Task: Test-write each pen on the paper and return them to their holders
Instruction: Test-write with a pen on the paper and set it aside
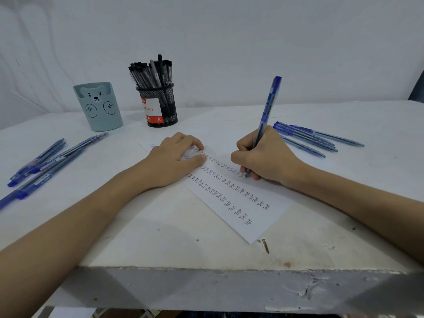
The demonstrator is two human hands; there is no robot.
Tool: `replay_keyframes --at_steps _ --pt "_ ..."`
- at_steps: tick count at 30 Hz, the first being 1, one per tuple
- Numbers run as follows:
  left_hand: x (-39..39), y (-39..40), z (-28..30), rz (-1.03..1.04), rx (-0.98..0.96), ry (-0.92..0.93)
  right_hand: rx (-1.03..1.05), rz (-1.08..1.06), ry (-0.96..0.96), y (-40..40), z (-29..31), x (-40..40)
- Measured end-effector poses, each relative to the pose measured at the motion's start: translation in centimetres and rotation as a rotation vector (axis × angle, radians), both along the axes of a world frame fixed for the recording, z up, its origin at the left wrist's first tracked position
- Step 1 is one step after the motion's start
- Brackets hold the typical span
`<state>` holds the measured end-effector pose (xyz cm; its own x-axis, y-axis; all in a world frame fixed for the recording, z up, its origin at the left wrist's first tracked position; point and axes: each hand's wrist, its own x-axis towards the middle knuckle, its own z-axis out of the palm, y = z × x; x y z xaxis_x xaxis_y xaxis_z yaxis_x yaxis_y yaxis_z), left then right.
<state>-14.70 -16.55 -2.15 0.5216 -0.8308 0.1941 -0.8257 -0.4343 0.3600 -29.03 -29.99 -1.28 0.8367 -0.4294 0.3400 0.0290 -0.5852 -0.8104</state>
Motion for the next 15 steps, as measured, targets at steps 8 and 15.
replay_keyframes --at_steps 8,15 --pt "-0.06 0.03 0.05 -0.004 0.0 -0.007 0.009 -0.012 0.015 -0.04 0.12 0.06" --pt "-0.03 0.02 0.07 -0.003 -0.003 -0.004 -0.008 -0.013 0.009 -0.01 0.05 0.07"
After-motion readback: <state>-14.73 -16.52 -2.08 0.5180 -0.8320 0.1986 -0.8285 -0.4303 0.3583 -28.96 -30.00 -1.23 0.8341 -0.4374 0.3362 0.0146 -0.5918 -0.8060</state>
